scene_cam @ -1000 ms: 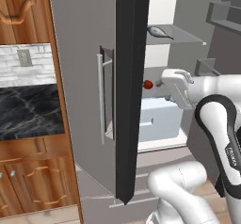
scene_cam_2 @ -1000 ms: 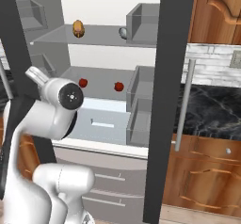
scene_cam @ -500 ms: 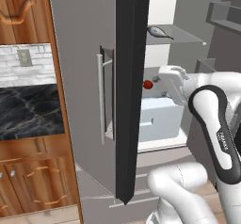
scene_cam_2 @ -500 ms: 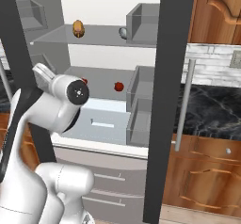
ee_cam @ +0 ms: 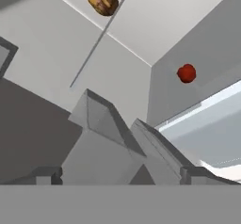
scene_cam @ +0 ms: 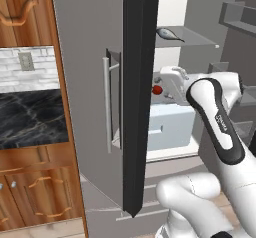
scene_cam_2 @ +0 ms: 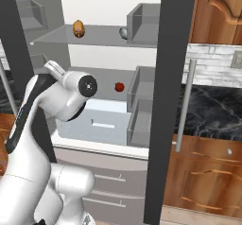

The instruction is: Gather the bell peppers from the fridge and place them on a tray on the dining counter. Then gather the fish and chicken drumstick from the fridge and place them on the other tray.

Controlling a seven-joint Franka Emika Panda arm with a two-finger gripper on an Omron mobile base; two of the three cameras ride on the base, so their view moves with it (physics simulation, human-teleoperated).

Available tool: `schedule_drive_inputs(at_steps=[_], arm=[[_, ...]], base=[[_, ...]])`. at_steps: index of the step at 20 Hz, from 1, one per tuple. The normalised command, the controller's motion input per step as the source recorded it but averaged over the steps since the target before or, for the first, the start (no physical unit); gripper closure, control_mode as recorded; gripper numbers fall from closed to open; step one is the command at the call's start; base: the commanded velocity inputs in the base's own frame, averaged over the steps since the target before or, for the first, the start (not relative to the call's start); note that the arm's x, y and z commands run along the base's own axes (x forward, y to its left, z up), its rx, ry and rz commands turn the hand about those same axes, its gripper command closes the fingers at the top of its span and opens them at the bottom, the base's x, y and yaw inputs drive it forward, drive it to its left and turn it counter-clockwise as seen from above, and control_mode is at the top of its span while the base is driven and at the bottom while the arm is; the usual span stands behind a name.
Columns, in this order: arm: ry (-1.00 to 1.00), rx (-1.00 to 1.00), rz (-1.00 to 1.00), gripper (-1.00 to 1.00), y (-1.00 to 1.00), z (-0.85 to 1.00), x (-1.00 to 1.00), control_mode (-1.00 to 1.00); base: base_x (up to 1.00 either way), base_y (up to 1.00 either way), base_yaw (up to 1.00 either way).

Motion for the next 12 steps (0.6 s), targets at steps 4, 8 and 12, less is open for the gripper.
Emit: schedule_drive_inputs(at_steps=[4,8,12], arm=[[-0.03,0.00,0.06,-1.00,0.00,-0.19,0.61,-1.00],[-0.03,0.00,0.06,-1.00,0.13,-0.14,0.47,-1.00],[0.00,0.00,0.07,-1.00,0.36,-0.13,0.23,-1.00]], base=[[0.00,0.00,0.00],[0.00,0.00,0.00],[0.00,0.00,0.00]])
